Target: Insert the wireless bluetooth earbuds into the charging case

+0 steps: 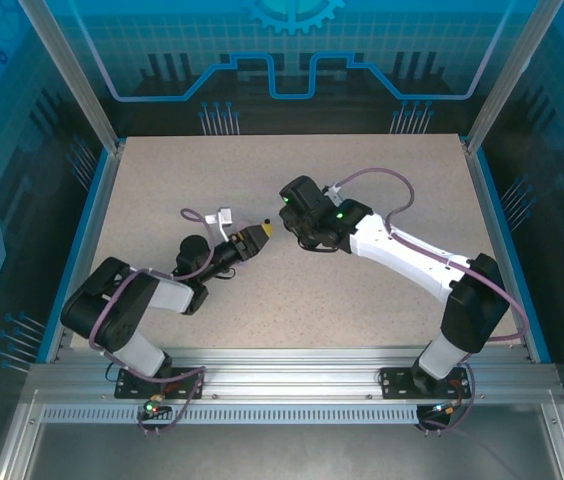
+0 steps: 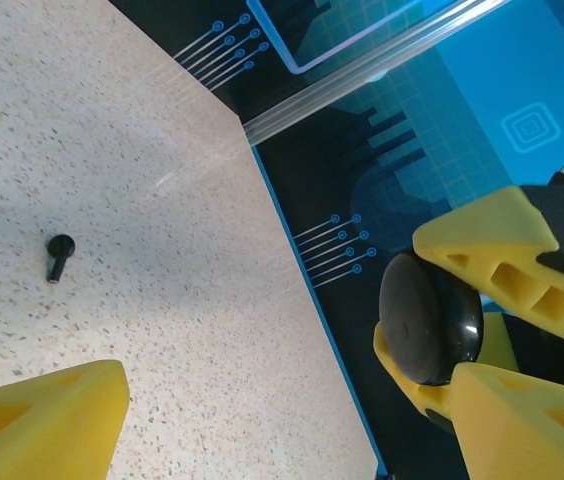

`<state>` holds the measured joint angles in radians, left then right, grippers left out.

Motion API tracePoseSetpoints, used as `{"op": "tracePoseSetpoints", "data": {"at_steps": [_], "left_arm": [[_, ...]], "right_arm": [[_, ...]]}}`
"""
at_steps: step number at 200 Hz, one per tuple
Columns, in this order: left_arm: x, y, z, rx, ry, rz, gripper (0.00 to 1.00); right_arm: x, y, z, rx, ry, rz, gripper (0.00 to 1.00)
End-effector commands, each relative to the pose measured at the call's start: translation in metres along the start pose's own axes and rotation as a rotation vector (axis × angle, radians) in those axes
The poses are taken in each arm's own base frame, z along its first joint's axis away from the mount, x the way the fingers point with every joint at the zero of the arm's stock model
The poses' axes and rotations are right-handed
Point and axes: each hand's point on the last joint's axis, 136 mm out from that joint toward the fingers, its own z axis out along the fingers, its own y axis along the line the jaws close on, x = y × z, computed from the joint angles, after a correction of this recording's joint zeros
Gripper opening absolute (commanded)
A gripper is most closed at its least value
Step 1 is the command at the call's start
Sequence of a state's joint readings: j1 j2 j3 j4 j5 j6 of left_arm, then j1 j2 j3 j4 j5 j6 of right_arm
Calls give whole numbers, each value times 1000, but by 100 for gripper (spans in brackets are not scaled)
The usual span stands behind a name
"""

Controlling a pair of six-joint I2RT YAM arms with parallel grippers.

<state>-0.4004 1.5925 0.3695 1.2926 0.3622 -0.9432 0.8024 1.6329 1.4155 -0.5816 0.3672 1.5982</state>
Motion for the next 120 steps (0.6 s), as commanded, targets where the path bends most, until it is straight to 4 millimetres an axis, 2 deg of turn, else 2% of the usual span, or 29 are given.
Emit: {"op": "tracePoseSetpoints", "data": {"at_steps": [1,55,120], "left_arm": [[-9,-31,5,100,-54,77,85],[-2,-41,22,128,-34,84,83],[4,-46,35,142,-24,86,77]], "right_arm": [[-3,10,-3,-23,-35,22,32],[-7,13,-8,-30,-49,9,32],[-2,14,-2,-33,-30,-4,32]]}}
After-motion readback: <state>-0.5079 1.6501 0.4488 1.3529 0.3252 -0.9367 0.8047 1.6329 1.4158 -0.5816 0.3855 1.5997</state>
